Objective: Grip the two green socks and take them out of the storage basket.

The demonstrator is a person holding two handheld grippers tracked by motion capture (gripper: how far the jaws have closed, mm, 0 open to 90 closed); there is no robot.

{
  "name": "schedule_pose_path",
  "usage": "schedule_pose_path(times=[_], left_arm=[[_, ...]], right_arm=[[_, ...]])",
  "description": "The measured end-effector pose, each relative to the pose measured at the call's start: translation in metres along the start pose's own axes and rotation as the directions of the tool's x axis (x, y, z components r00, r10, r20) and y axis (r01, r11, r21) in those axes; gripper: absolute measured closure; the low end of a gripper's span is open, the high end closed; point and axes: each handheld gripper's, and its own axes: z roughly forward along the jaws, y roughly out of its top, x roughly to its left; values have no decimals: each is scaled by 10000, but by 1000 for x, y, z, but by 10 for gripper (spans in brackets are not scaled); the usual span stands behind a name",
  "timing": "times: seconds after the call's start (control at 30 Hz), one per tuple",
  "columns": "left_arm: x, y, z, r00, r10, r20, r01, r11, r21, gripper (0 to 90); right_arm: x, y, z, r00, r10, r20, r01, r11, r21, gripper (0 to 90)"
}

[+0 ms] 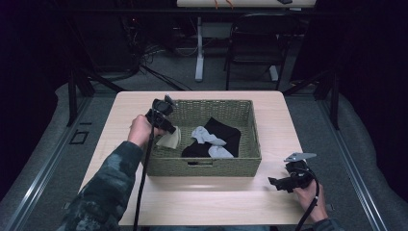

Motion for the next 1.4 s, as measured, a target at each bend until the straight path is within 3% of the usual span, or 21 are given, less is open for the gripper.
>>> schedule_pose_path(times=[0.33, 0.7, 1.03, 1.4], left_arm=[[0, 8, -44, 9999, 145, 2, -144, 9975, -691, 870], [2, 15, -91, 9991, 146, -395, -203, 9887, -1488, 870], [21, -7, -124, 9963, -430, -744, 274, 9798, -1982, 869], [45, -39, -144, 9879, -1155, -1035, 900, 9705, -2239, 870]], right_arm=[[-1, 0, 1, 10000, -51, 20, 51, 10000, 69, 53], [0, 0, 1, 10000, -16, -25, 16, 10000, 86, 53], [-1, 0, 1, 10000, -13, -27, 14, 10000, 50, 50], [0, 0, 1, 10000, -46, -1, 46, 9999, 152, 50]])
